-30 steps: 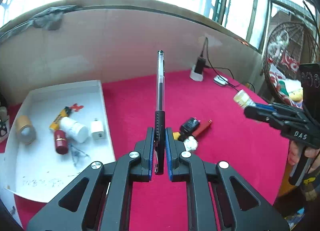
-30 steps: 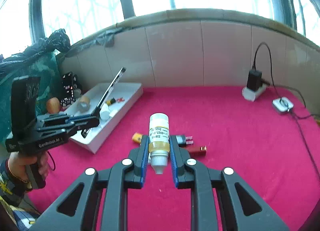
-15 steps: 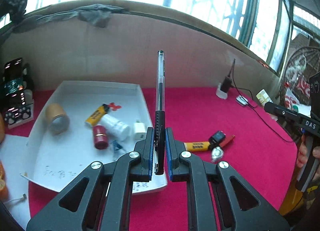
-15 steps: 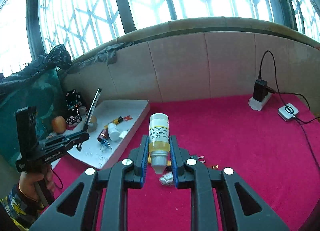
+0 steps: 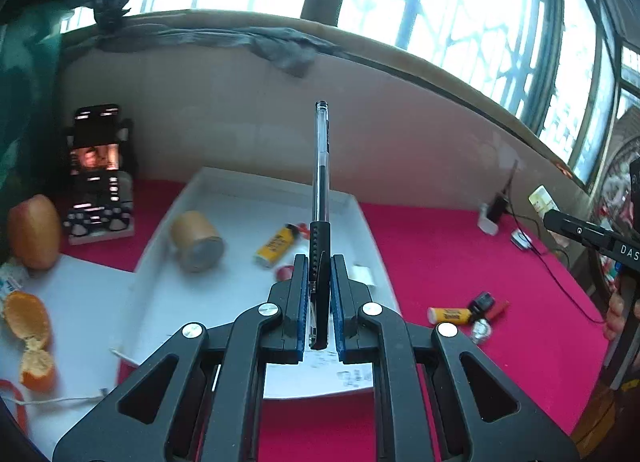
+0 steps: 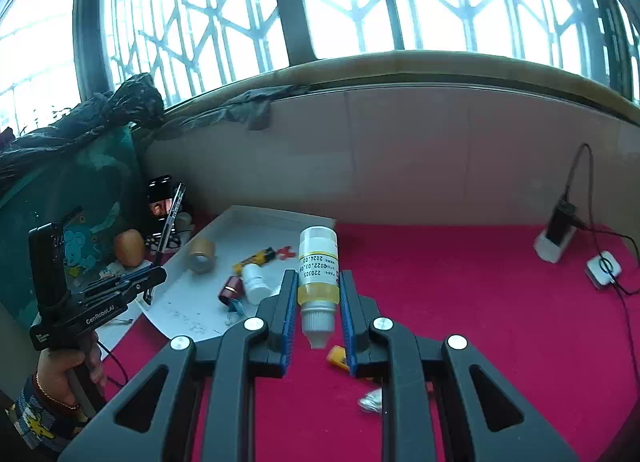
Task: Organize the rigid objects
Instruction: 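Carry the black pen and dropper bottle over the white tray, then lower the pen and dropper bottle into the tray and open both tools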
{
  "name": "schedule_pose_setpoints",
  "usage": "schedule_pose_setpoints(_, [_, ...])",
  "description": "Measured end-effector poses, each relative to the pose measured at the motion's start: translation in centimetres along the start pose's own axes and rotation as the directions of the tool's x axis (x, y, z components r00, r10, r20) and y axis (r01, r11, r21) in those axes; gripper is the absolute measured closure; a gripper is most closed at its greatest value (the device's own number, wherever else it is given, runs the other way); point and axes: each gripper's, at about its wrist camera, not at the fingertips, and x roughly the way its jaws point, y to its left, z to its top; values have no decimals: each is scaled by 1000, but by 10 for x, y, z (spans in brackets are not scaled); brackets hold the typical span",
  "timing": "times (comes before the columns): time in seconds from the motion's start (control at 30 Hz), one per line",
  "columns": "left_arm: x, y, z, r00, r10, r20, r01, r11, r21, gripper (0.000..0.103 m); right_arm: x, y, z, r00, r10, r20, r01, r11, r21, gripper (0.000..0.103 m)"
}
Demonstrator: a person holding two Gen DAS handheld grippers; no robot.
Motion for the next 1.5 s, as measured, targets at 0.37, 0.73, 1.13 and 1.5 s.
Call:
schedule_pose_setpoints(0.37, [-9, 45, 1, 997, 78, 9, -78, 995, -63, 93, 52, 38, 14, 995, 69, -77, -70, 997, -17, 85])
schedule_pose_setpoints(0.73, [22, 40, 10, 993, 111, -36, -111, 994, 2, 93, 113, 74, 26, 985, 75, -156, -84, 995, -50, 85])
schedule_pose_setpoints(1.13, [73, 34, 32, 978, 181, -101, -175, 982, 66, 93, 177, 73, 27, 961, 86, -264, -76, 996, 48, 84])
schedule_pose_setpoints(1.5, [114, 45, 38, 965, 207, -162, -205, 978, 32, 93, 216, 64, 13, 949, 52, -311, -19, 994, 109, 84])
